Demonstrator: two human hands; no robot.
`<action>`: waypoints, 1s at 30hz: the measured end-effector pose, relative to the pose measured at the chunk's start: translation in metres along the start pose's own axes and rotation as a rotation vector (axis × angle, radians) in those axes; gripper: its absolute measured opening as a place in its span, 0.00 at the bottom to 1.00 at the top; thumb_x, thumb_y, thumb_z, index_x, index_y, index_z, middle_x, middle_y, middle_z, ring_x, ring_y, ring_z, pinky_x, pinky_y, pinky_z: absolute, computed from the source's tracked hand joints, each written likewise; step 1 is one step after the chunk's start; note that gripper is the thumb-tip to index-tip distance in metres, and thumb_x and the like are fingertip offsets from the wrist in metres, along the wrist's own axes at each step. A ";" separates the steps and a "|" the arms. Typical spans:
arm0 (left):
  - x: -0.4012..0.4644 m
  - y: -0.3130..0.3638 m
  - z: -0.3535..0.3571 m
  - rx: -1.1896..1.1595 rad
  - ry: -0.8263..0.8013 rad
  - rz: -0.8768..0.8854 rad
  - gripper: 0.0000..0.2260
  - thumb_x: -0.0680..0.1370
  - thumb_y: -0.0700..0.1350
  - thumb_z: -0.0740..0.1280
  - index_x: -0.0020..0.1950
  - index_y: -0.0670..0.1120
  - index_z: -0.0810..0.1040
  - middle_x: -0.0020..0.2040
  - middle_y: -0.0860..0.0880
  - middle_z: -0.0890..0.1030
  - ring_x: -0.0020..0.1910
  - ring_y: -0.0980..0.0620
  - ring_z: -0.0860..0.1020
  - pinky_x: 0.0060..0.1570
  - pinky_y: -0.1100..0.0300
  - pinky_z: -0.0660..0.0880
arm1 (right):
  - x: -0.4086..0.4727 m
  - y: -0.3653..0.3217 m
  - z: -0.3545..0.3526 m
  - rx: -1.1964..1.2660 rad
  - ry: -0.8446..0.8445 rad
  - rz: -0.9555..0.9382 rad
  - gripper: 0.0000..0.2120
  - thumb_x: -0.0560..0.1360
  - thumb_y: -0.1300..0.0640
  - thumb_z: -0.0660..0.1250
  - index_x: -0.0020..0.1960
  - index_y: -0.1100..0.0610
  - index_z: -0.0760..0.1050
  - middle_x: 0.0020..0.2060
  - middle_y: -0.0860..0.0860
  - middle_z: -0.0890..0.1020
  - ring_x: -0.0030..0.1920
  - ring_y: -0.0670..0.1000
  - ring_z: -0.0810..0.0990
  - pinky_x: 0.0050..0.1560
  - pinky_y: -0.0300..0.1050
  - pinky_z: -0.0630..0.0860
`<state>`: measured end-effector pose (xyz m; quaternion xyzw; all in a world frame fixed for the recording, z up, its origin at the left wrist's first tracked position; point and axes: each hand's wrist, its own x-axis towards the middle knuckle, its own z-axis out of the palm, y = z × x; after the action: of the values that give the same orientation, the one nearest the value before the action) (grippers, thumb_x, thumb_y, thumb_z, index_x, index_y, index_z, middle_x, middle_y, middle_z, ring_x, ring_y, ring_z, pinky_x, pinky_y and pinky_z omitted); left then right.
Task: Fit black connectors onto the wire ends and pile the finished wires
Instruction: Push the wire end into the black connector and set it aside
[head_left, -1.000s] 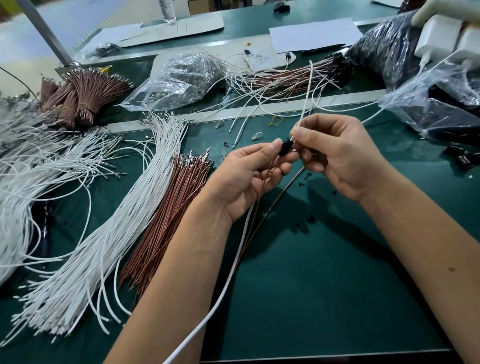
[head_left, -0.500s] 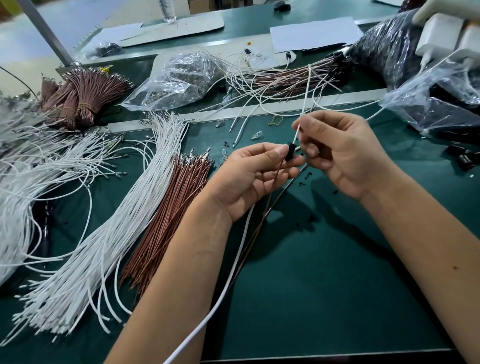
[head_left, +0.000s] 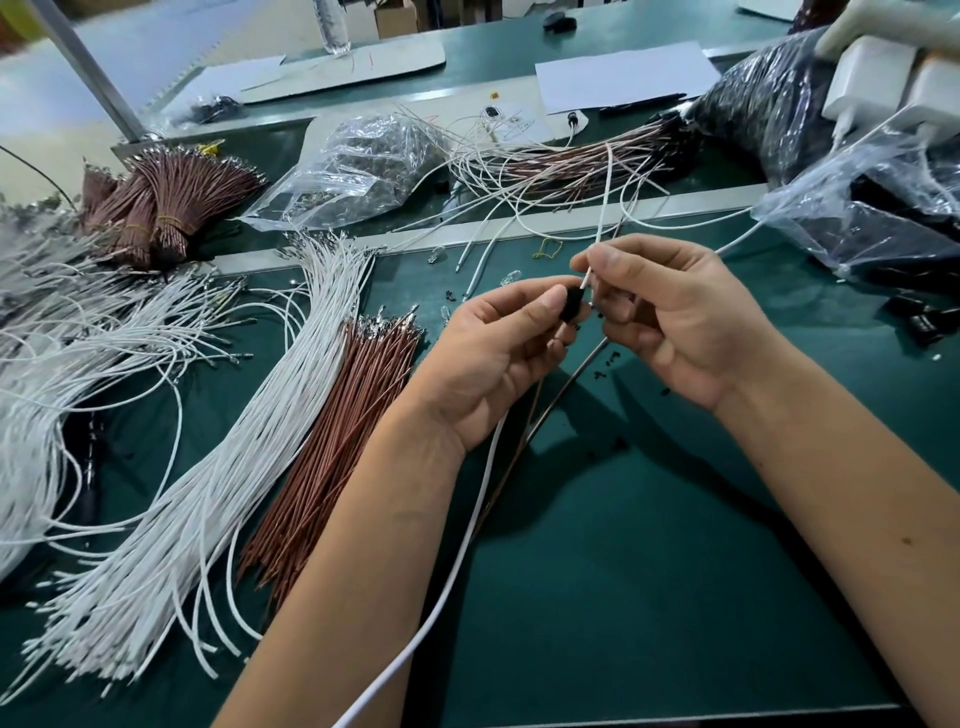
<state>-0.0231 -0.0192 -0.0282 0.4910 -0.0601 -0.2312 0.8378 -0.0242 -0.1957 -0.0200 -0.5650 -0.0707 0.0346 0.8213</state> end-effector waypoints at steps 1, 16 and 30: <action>0.001 0.000 -0.001 -0.015 0.008 0.009 0.09 0.73 0.41 0.70 0.51 0.43 0.85 0.45 0.45 0.85 0.41 0.53 0.80 0.47 0.64 0.78 | 0.000 0.000 0.000 -0.003 -0.005 0.006 0.06 0.72 0.57 0.72 0.44 0.60 0.84 0.33 0.50 0.77 0.29 0.45 0.68 0.23 0.34 0.60; 0.004 0.001 -0.004 0.006 0.235 0.184 0.10 0.69 0.43 0.73 0.50 0.48 0.83 0.44 0.50 0.86 0.40 0.56 0.81 0.40 0.65 0.75 | -0.003 0.016 0.011 -0.487 0.029 -0.101 0.13 0.72 0.46 0.78 0.41 0.55 0.83 0.28 0.50 0.80 0.24 0.45 0.73 0.21 0.38 0.67; 0.005 0.007 -0.007 -0.131 0.328 0.176 0.03 0.79 0.37 0.68 0.50 0.42 0.82 0.41 0.47 0.86 0.36 0.55 0.82 0.40 0.64 0.80 | -0.006 -0.001 -0.008 -0.573 -0.391 0.196 0.09 0.76 0.65 0.73 0.38 0.59 0.81 0.28 0.53 0.78 0.25 0.45 0.71 0.22 0.34 0.64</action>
<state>-0.0139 -0.0129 -0.0260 0.4592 0.0497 -0.0775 0.8835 -0.0294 -0.2046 -0.0223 -0.7592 -0.1790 0.1993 0.5932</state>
